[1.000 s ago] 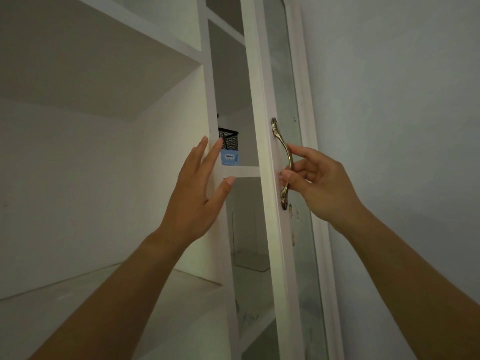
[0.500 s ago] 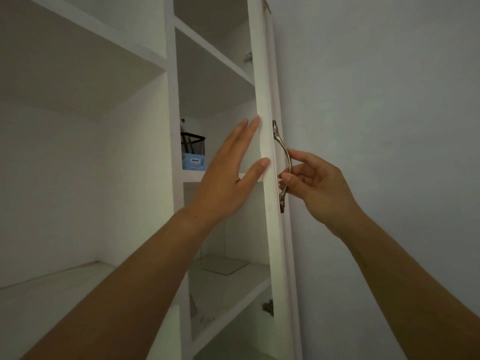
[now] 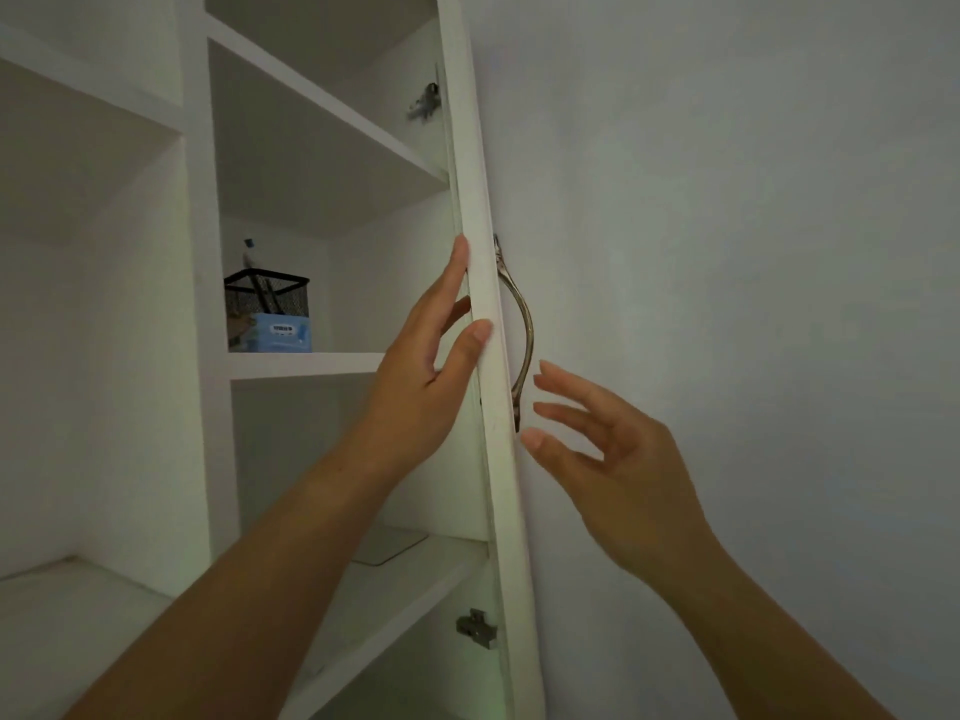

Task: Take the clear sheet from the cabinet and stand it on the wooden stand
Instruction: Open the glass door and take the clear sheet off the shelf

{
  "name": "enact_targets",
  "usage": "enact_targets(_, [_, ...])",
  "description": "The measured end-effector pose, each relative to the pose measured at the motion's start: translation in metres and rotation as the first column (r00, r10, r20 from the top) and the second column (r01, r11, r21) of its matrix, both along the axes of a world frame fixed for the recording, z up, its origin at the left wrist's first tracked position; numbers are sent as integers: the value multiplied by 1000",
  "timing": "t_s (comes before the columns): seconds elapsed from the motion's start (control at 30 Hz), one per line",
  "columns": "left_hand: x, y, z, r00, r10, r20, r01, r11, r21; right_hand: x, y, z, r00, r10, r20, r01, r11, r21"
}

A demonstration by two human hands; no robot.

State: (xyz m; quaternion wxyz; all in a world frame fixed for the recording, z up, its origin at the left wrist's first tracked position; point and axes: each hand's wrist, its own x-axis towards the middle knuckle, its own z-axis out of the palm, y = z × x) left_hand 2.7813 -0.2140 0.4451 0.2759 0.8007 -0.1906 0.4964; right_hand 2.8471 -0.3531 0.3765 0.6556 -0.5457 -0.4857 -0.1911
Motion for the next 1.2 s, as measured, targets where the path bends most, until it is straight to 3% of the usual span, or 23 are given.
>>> enact_targets(0.3, [38,-48,-5,993,69,91,-70,998,6,27,-27,-53,998,-55,40,59,993,-102])
enact_targets(0.47, [70,-74,-5,982,144,123,-150,988,38,50,-48,-60,998,-50,35,53,995,-81])
enact_targets(0.77, [136,-113,-21,968,246,54,-251,958,141,107,-88,-80,993,-115,30,117,991,-59])
enact_targets(1.2, [207,-136,-63,904,427,28,-421,878,229,182,-117,-114,940,-270,209,316,919,-234])
